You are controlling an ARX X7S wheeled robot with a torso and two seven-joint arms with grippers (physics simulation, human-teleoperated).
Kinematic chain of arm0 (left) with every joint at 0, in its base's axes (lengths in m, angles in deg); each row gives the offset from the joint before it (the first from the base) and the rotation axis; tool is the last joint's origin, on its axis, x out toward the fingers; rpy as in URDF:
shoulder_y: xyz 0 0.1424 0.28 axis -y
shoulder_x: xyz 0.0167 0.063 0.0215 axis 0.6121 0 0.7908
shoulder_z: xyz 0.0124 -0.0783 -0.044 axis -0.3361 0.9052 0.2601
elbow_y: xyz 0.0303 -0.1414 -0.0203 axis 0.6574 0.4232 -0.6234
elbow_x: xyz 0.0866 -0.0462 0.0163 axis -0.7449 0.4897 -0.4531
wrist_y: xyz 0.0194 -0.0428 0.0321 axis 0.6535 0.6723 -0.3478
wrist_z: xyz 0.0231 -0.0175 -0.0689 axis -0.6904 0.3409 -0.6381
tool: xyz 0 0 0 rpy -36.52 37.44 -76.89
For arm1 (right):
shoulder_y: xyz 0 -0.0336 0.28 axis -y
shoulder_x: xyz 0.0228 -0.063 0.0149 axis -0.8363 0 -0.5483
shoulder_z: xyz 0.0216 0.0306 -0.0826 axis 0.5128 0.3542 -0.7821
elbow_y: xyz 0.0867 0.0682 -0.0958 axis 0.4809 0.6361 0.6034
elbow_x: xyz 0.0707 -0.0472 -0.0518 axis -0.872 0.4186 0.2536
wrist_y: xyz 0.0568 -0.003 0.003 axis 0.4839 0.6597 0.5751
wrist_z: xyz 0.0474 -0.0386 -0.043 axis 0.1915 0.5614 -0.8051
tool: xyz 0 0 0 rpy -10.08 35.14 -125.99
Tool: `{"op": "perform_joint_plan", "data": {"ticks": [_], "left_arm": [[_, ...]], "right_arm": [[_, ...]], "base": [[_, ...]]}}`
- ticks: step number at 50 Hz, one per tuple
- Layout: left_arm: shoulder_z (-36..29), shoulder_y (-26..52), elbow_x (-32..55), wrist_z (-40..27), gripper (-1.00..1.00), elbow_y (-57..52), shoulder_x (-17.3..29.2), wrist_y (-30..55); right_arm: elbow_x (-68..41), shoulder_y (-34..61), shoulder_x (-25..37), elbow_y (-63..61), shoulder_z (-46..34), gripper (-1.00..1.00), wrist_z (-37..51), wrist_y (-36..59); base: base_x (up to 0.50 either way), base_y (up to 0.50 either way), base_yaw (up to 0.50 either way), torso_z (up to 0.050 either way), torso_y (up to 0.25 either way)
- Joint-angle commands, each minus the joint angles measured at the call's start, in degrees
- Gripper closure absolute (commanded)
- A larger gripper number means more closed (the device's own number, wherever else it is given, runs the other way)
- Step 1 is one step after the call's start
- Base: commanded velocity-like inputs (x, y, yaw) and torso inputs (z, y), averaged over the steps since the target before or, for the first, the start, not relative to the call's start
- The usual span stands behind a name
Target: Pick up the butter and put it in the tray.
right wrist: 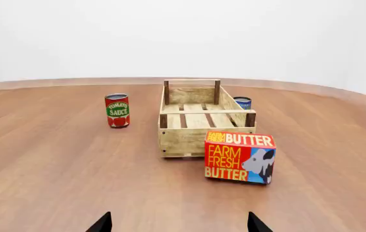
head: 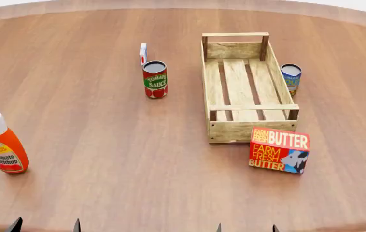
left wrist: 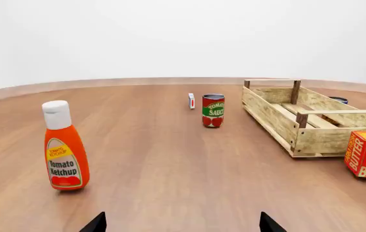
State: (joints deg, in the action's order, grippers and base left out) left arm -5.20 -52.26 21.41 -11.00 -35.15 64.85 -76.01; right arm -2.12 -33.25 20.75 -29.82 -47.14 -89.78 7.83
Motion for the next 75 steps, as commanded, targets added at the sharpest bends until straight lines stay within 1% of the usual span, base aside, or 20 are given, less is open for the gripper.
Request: {"op": "perform_joint_plan", "data": {"ticks": [1, 5, 17, 18, 23, 48, 53, 57, 75], "left_arm": [[-0.72, 0.22, 0.66, -0.71, -1.00, 0.65, 0.65, -0.44], [-2.03, -0.10, 1.00, -1.89, -1.00, 0.01, 1.79, -0.24], [-3.63, 0.07, 1.94, -3.49, -1.00, 0.63, 3.47, -0.95], [-3.67, 0.10, 2.11, -3.56, -1.00, 0.76, 3.57, -1.08], [-4.05, 0.47, 2.22, -4.26, -1.00, 2.22, 3.93, -2.30], [-6.75, 0.87, 2.72, -6.24, -1.00, 3.20, 5.61, -2.55], [-7.17, 1.14, 2.96, -6.53, -1.00, 3.95, 5.86, -2.94], [-7.43, 1.17, 3.25, -6.72, -1.00, 3.82, 6.09, -2.83], [-8.58, 1.36, 3.86, -7.82, -1.00, 4.43, 6.91, -3.15]], "right_arm": [[-4.14, 0.41, 4.12, 0.66, -5.00, -1.00, 4.95, -0.61], [-2.82, -0.16, 4.59, -0.58, -6.02, -1.00, 5.83, -0.59], [-3.23, 0.05, 5.39, -0.31, -7.23, -1.00, 6.69, -0.38], [-4.06, 0.03, 5.52, -0.85, -7.32, -1.00, 6.18, 0.69], [-5.30, -0.23, 6.02, -1.48, -7.88, -1.00, 5.46, 1.10], [-6.28, 0.59, 7.08, 1.20, -9.96, -1.00, 6.13, -0.28], [-5.39, 1.11, 6.72, 2.37, -9.96, -1.00, 8.00, -0.59], [-5.77, 0.99, 7.26, 2.13, -11.02, -1.00, 6.93, 0.00], [-5.40, 1.24, 7.91, 3.07, -12.45, -1.00, 7.90, -0.70]], "base": [[0.00, 0.00, 0.00, 0.000, 0.000], [0.00, 0.00, 0.00, 0.000, 0.000], [0.00, 0.00, 0.00, 0.000, 0.000], [0.00, 0.00, 0.00, 0.000, 0.000], [0.00, -0.46, 0.00, 0.000, 0.000], [0.00, -0.49, 0.00, 0.000, 0.000], [0.00, -0.03, 0.00, 0.000, 0.000], [0.01, 0.00, 0.00, 0.000, 0.000], [0.50, 0.00, 0.00, 0.000, 0.000]]}}
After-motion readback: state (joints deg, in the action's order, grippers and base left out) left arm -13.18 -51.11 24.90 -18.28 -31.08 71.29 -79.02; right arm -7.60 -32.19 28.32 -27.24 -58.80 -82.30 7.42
